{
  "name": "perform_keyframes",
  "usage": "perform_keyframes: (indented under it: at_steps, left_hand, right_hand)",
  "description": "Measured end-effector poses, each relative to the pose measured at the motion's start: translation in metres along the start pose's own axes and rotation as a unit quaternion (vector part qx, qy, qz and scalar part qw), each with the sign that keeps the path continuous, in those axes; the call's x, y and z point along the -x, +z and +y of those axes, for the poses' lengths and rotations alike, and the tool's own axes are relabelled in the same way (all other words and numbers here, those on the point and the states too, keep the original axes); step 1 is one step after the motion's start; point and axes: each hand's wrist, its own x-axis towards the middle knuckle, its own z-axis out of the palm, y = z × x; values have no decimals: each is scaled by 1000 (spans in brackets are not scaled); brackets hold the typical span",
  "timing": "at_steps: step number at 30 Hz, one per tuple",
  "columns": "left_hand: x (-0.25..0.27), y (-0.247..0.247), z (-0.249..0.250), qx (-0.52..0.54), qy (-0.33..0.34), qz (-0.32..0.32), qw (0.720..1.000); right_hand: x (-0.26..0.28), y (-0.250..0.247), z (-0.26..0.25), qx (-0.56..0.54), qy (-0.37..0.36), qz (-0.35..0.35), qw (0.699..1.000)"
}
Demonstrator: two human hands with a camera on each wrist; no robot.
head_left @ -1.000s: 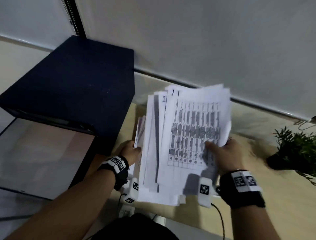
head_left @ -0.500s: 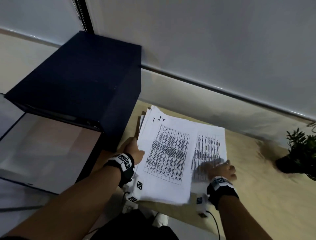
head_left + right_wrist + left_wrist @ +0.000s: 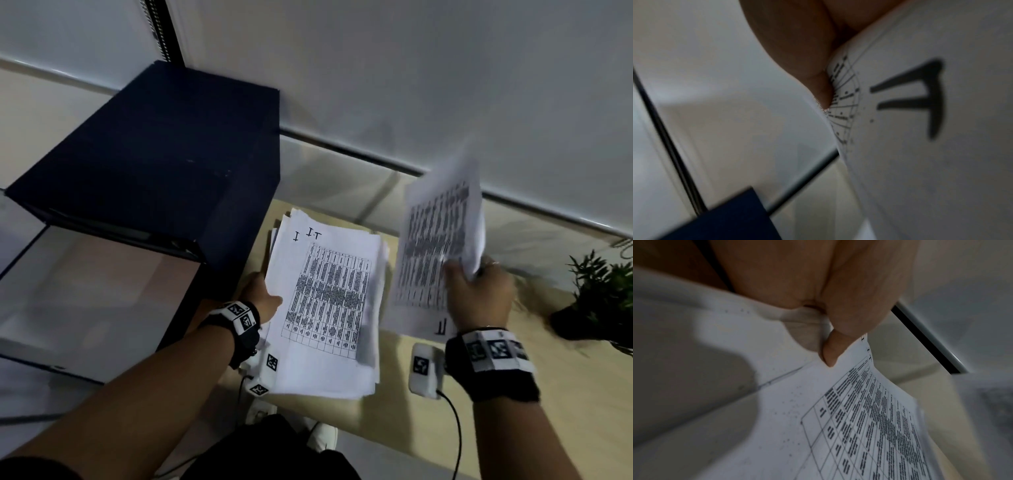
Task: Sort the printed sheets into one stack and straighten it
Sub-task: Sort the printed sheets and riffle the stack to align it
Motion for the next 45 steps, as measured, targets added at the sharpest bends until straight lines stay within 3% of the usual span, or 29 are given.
perform_keyframes:
  at_steps: [4, 8, 13, 15, 18, 20, 23, 25, 28, 30, 35, 41, 45]
  left_hand:
    - [-7, 0, -5, 29, 2, -36, 999]
    - [-28, 20, -16, -5, 8, -48, 999]
    - [7, 1, 5, -22, 42, -92, 995]
    - [5, 0, 1, -12, 26, -89, 996]
    - [24, -5, 14, 27, -3, -99, 995]
    - [31, 1, 25, 0, -22, -102, 995]
    - [27, 11, 32, -50, 1, -136, 989]
    - [16, 12, 27, -38, 5, -130, 991]
    - [9, 7, 18, -23, -14, -66, 997]
    - [13, 8, 19, -35, 13, -81, 996]
    - [22, 12, 21, 50, 51, -30, 997]
    - [16, 13, 15, 96, 81, -16, 992]
    - [21, 14, 25, 10, 91, -57, 994]
  right_hand:
    - [7, -21, -27, -100, 31, -21, 994]
    - [43, 26, -1, -105, 128, -124, 978]
    - [81, 82, 50, 5, 223, -219, 950]
    - [84, 92, 63, 46, 237, -219, 946]
    - [66, 105, 69, 81, 237, -200, 947]
    - [54, 114, 62, 73, 210, -246, 943]
    - [51, 128, 51, 67, 156, -309, 936]
    - [53, 125, 40, 83, 144, -297, 940]
    - [60, 121, 35, 77, 158, -276, 945]
    - [68, 120, 36, 56, 165, -271, 947]
    - [74, 112, 44, 25, 214, -214, 953]
    - [67, 94, 53, 48, 208, -190, 958]
    - [72, 96, 57, 69, 194, -222, 953]
